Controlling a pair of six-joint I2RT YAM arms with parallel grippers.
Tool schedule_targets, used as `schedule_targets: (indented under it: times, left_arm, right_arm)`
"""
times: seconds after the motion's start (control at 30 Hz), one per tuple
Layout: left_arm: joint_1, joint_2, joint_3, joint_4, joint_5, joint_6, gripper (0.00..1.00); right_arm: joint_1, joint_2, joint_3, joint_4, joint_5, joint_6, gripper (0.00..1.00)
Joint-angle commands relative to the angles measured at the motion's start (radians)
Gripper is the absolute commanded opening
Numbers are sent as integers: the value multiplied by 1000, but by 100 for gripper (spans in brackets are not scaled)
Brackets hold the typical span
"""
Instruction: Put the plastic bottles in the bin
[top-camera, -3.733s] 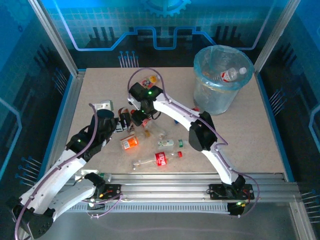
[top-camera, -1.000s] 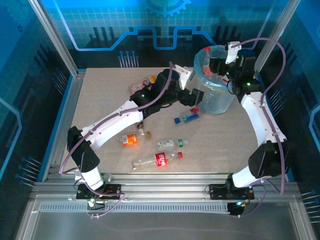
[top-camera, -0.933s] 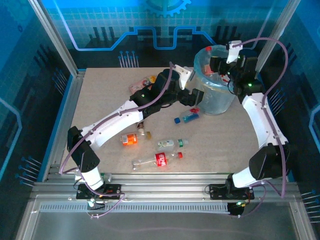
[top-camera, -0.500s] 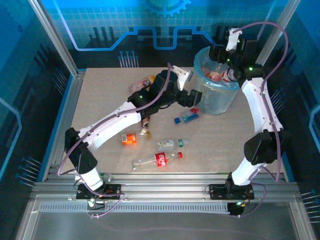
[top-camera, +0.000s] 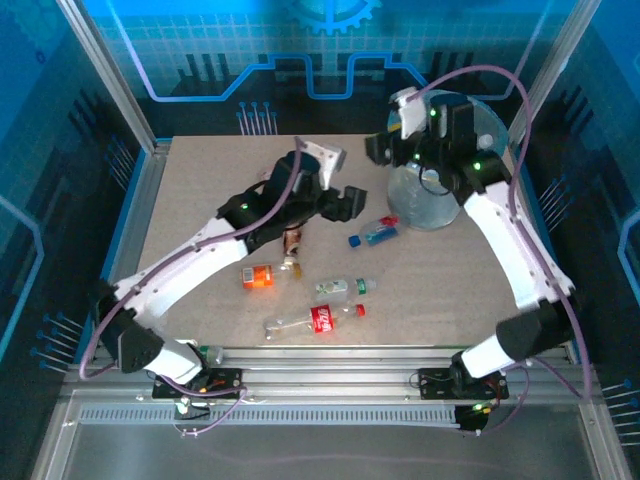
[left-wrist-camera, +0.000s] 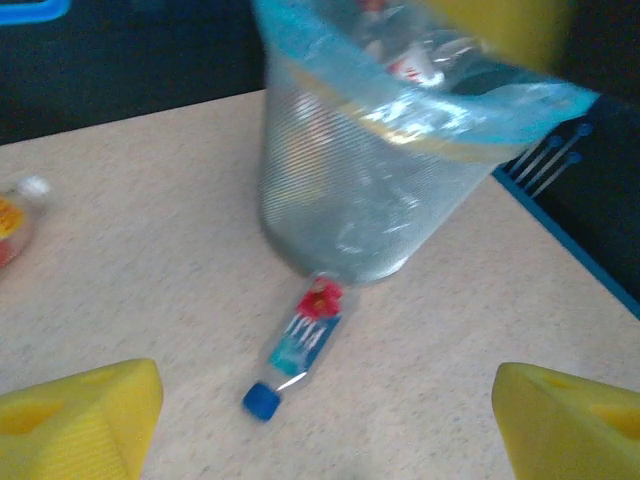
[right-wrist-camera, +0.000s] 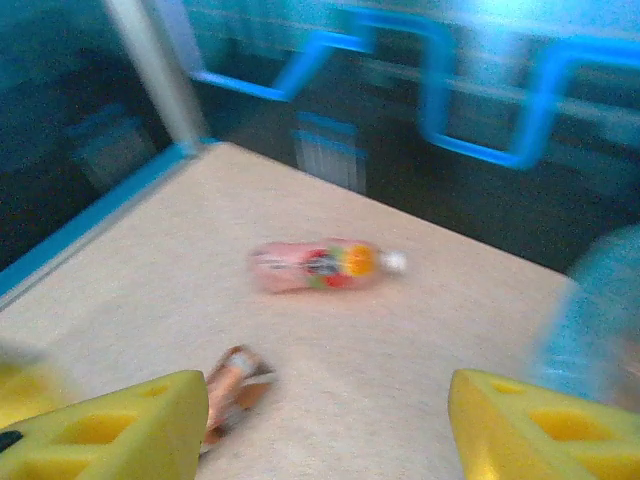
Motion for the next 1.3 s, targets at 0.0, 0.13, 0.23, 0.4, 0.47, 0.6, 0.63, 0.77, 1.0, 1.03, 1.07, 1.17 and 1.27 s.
schedule_targets:
  times: [0.0, 0.13, 0.23, 0.4, 0.47, 0.6, 0.63, 0.77, 1.0, 1.03, 1.07, 1.17, 1.27]
  left_arm:
    - [34, -145, -124, -78, -56, -38, 87]
    - [71, -346, -335, -97, -103, -11, 90]
    - [105, -487, -432, -172, -95, 6, 91]
    - [117, -653, -456, -379, -129, 60, 96]
    - [121, -677, -428, -468, -127, 52, 96]
    - [125, -676, -372, -621, -187, -62, 96]
    - [126, -672, -366, -651, -198, -93, 96]
    - [131, -671, -357, -746, -275, -203, 95]
    - [145, -751, -381, -743, -365, -276, 95]
    - [148, -755, -381, -734, -367, -273, 95]
    - [149, -756, -381, -731, -366, -269, 95]
    - [152, -753, -383, -718, -371, -265, 95]
    - [156, -750, -396, -688, -369, -264, 95]
  right_arm:
    - [79, -95, -127, -32, -173, -188, 65]
    - [246, -143, -293, -65, -183, -358, 68]
    - [384, -153, -407, -56, -152, -429, 70]
    - [642, -142, -552, -32, -31, -627, 75]
    - [708, -116, -578, -10, 0, -677, 79]
    - [770, -9, -558, 12, 31, -693, 81]
    - [774, 25, -546, 18, 36, -690, 81]
    - [783, 159, -471, 21, 61, -659, 82]
    - [792, 325, -374, 40, 113, -623, 84]
    - [793, 339, -365, 40, 116, -622, 84]
    - [793, 348, -360, 40, 119, -621, 84]
    - [793, 377, -357, 53, 128, -627, 85]
    - [795, 417, -338, 54, 145, -635, 86]
